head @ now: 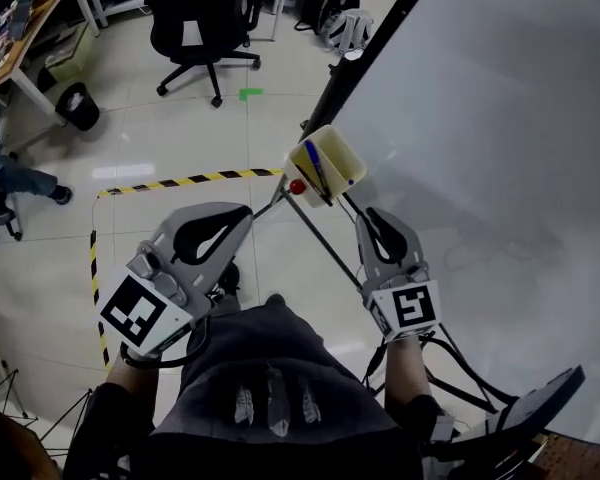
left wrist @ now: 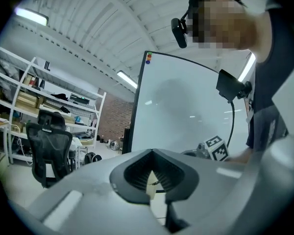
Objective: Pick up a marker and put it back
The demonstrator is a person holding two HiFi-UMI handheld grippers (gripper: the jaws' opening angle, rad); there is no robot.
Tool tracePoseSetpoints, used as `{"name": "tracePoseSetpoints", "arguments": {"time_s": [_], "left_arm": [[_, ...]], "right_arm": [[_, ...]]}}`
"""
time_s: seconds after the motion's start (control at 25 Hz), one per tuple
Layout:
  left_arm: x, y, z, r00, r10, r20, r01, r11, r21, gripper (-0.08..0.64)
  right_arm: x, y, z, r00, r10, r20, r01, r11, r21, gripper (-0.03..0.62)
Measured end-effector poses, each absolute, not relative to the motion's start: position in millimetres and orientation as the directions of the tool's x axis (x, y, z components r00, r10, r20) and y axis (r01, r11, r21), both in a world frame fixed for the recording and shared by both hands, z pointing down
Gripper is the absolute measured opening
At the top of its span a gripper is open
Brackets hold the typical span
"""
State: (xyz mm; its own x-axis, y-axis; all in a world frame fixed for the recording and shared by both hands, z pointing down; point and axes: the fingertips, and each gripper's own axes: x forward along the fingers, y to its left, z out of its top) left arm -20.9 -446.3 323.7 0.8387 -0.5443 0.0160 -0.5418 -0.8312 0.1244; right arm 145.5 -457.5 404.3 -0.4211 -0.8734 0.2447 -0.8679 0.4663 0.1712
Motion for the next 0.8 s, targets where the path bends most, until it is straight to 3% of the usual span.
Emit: {"name": "tracePoseSetpoints", "arguments": {"time_s": [0.08,0.24,0.56,0.8], "left_arm": [[-21.3,-466.0,324.7,0.851,-0.525,0.017,-0.523,-0.843,0.124,0.006],[-18.9,-490.4,332.4,0.877,-0.479,0.026,-0.478,-0.868,0.132,0.006],[-13.4,-518.5,342.2,0.897,-0.44,0.042,-0.441,-0.884,0.154,0.006],[-17.9,-528.6,351.4,0.893,-0.447,0.058,-0.45,-0.876,0.172,0.006]], "right_arm": [[148.4,-476.5,413.1,-0.4,-0.88,0.255,-0.874,0.45,0.182,0.081],[153.1,-501.6,430.4,-0.353,-0.889,0.292,-0.886,0.418,0.201,0.094],[143.2,-530.2,451.8,-0.325,-0.88,0.346,-0.868,0.423,0.26,0.094],[140.7,-533.5,455.1,-0.337,-0.889,0.311,-0.874,0.418,0.248,0.094]]}}
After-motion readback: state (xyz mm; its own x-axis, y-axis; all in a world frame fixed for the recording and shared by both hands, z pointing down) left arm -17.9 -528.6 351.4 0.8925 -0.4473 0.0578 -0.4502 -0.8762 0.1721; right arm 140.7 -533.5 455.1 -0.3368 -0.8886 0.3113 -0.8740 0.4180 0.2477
